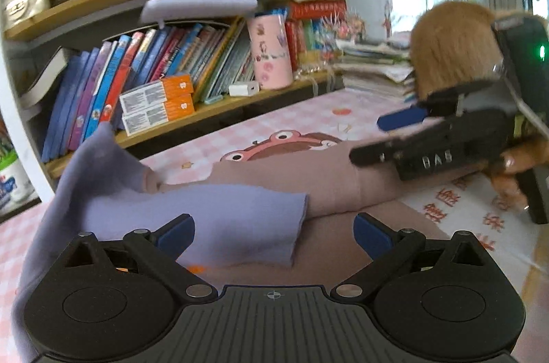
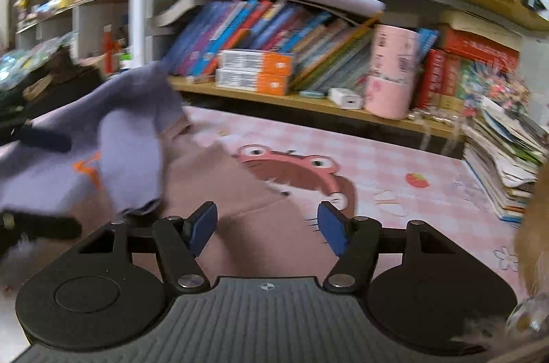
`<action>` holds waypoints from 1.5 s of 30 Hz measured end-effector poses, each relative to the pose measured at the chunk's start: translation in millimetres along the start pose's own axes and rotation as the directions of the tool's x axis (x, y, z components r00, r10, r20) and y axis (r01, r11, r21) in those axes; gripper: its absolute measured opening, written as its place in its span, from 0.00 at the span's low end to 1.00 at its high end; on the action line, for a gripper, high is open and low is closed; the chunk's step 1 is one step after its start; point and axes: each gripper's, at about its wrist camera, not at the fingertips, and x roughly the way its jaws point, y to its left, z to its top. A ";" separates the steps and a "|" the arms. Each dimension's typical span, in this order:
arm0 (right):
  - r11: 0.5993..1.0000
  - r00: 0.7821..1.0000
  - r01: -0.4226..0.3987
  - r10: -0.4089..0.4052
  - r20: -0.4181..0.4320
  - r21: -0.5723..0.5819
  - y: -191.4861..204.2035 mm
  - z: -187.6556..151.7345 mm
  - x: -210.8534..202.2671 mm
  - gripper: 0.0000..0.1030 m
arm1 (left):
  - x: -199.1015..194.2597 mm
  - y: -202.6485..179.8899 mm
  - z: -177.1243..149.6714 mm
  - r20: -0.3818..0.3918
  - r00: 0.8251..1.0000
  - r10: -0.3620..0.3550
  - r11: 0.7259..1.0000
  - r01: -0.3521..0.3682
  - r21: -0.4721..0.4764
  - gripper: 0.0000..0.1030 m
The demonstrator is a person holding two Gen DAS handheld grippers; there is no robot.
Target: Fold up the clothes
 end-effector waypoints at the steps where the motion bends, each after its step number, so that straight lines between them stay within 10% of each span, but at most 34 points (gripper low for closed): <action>1: 1.000 1.000 0.003 -0.003 -0.005 0.022 -4.5 -0.3 2.5 0.61 | 6.5 -5.2 2.5 -0.011 1.000 0.001 1.000 -0.001 0.016 0.98; 13: 0.986 0.995 -0.067 0.076 -0.057 0.150 -21.0 -15.0 19.8 0.55 | 50.2 -8.7 -0.3 -0.063 0.991 0.118 0.992 -0.116 0.040 0.98; 23: 0.982 0.993 -0.108 0.114 -0.032 0.155 -17.7 -16.9 18.4 0.10 | 60.7 -15.8 -2.2 -0.075 0.981 0.178 0.981 -0.171 0.092 0.98; 28: 0.983 0.993 -0.111 0.114 -0.009 0.146 -19.1 -15.5 15.5 0.06 | 58.8 -32.5 -4.3 -0.044 0.983 0.179 0.968 -0.168 0.189 0.96; 36: 0.966 0.985 -0.152 0.165 -0.047 0.209 -27.0 -19.1 22.0 0.43 | 32.2 18.4 -8.9 -0.002 0.989 0.150 0.989 -0.150 0.017 0.16; 45: 0.972 0.983 -0.168 0.178 -0.048 0.164 -17.2 -19.5 19.9 0.05 | -39.3 127.5 -16.1 0.067 0.946 0.318 0.931 -0.298 -0.211 0.11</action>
